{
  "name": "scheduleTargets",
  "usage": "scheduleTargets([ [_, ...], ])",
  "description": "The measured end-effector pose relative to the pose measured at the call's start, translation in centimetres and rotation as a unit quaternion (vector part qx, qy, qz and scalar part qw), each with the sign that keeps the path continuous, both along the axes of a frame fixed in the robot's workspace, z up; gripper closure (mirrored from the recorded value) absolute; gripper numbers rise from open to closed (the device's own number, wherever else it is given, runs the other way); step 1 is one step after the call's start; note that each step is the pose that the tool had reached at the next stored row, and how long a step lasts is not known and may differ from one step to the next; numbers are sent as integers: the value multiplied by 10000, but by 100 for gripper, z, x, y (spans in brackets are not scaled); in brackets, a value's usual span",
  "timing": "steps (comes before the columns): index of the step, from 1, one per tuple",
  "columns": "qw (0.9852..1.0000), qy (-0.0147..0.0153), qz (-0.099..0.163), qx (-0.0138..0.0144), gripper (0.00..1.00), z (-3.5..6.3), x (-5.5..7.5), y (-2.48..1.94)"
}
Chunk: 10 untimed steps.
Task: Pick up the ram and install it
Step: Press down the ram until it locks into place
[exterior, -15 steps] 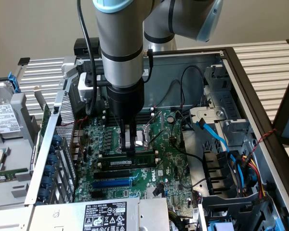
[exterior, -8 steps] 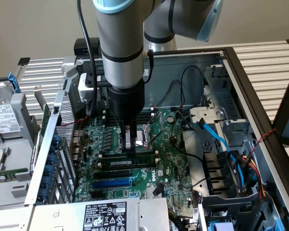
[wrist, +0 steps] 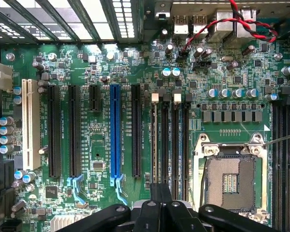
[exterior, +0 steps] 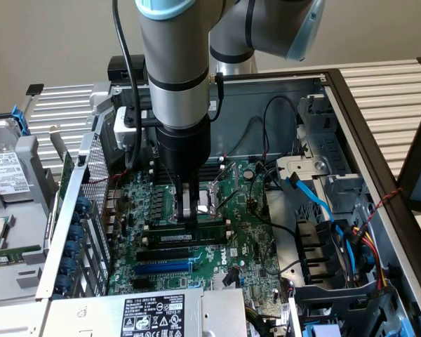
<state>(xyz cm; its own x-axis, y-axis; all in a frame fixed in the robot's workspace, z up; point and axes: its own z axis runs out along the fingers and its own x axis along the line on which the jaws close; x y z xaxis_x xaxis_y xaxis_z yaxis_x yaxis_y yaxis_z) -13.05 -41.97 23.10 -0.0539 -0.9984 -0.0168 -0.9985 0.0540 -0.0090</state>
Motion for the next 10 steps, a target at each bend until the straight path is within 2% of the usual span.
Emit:
scheduleTargets([
  [10, 10000, 0, 0, 0, 89, 0, 0, -5],
])
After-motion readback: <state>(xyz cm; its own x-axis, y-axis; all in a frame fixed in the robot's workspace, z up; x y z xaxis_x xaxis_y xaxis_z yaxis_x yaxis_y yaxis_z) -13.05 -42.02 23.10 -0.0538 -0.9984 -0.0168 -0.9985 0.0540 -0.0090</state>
